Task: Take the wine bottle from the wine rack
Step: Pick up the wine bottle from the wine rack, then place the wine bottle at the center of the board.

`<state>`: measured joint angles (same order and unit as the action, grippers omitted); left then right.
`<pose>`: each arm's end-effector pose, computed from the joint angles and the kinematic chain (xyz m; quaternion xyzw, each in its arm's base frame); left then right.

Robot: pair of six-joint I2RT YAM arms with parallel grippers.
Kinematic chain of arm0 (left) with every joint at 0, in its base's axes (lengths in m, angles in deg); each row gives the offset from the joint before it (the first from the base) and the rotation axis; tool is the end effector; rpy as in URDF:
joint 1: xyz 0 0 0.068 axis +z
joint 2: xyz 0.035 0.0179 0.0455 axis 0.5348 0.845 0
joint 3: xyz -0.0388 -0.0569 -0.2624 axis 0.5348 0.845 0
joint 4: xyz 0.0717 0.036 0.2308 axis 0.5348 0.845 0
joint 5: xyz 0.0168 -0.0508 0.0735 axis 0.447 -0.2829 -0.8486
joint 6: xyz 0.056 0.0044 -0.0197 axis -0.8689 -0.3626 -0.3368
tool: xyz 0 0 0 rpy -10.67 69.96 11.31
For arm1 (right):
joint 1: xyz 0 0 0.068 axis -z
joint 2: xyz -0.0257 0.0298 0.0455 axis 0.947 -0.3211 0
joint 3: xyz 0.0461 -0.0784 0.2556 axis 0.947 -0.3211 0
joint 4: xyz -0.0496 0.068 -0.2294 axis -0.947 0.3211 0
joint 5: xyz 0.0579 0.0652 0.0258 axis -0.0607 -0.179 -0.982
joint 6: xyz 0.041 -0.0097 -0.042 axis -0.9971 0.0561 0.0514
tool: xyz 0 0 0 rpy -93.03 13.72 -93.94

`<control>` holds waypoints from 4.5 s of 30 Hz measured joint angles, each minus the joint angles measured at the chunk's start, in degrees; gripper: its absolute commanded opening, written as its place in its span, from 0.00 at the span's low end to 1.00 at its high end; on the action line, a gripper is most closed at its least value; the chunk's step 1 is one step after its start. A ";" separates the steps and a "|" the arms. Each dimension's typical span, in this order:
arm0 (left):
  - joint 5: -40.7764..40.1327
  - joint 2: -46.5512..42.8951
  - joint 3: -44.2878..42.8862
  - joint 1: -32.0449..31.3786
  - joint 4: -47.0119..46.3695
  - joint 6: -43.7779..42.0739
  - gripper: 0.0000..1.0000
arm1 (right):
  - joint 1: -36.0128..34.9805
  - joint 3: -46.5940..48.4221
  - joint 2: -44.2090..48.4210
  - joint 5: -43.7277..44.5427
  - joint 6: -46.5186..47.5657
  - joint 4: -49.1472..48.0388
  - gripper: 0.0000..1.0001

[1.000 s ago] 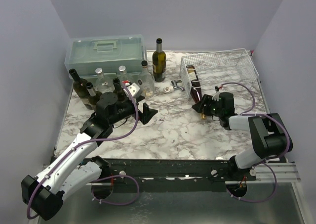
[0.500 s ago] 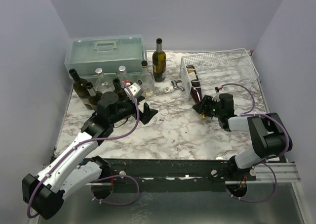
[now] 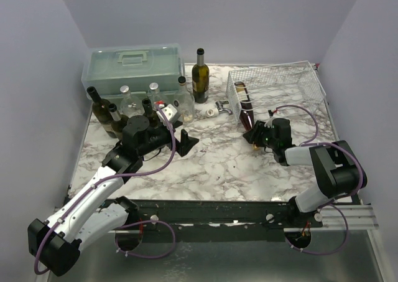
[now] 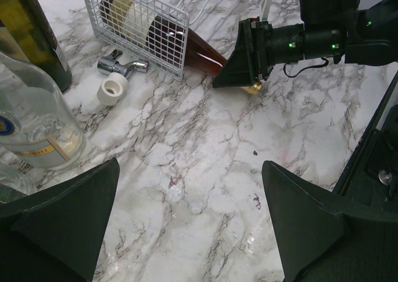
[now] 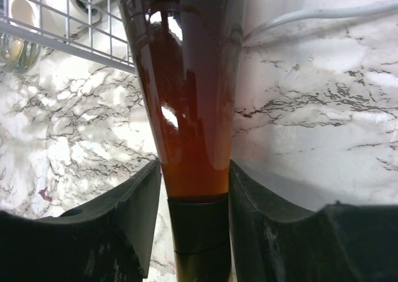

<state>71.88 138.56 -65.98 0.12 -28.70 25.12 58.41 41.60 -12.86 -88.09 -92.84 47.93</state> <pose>0.1546 -0.1164 0.3177 0.3038 0.7100 -0.3263 0.5452 0.2632 0.0708 0.1398 0.0466 0.8609 0.2676 0.4302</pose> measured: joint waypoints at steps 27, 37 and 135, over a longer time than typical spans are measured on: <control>-0.09 -0.44 0.07 0.22 0.00 -0.85 0.99 | -0.31 0.26 5.81 0.92 1.64 7.48 0.00; -0.11 -0.55 0.09 0.22 0.02 -1.01 0.99 | 0.13 0.28 8.79 -0.13 2.38 11.96 0.00; 0.02 0.76 0.09 0.22 0.92 -2.34 0.99 | 1.68 11.13 51.06 0.63 0.70 77.90 0.00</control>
<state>71.91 139.33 -65.90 0.34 -27.78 22.78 60.09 52.73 38.20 -87.45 -92.14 125.83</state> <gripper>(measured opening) 0.987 0.373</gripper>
